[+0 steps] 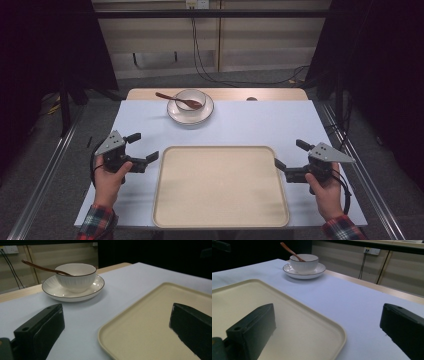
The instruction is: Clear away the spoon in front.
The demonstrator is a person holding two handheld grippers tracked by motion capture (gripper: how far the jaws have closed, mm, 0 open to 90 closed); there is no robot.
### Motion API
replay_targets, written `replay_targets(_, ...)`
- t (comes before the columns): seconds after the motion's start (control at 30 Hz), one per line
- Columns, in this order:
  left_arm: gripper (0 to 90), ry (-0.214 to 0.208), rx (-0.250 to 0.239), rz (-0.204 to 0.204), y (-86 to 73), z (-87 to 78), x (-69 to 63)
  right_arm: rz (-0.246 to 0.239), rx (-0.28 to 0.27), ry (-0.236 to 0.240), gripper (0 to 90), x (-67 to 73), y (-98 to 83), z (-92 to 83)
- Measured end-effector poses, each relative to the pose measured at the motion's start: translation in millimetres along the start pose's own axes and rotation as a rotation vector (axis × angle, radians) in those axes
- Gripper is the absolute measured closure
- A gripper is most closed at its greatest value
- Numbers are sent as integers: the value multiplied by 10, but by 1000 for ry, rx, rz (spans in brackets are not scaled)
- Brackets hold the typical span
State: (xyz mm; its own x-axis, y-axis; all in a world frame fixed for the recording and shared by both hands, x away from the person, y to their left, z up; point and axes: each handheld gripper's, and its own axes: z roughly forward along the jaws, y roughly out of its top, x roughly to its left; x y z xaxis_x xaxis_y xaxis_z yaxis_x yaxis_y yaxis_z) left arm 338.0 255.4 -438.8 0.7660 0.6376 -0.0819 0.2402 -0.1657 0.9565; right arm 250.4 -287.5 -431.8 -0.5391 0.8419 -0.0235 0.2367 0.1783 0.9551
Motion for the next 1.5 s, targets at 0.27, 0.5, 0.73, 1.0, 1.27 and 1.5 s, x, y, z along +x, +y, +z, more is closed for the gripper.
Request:
replay_targets(0.27, 0, 8, -5, -11, -17, 31, 38, 34, -4, 16, 0, 18, 5, -12)
replay_targets(0.5, 0, 59, -13, -61, 24, 106, 87, 31, 4, 34, 0, 77, 1, 10)
replay_targets(0.73, 0, 87, -51, -109, 191, 247, 115, 8, 8, 66, 0, 173, 5, 9)
replay_targets(1.0, 0, 117, -60, -126, 301, 476, 206, -11, 20, 91, 0, 229, -13, -7)
replay_targets(1.27, 3, 196, -81, -189, 349, 776, 353, -26, 22, 96, 1, 269, -18, -50)
replay_targets(1.5, 12, 242, -74, -217, 350, 968, 465, -12, 11, 88, 2, 254, -21, -80)
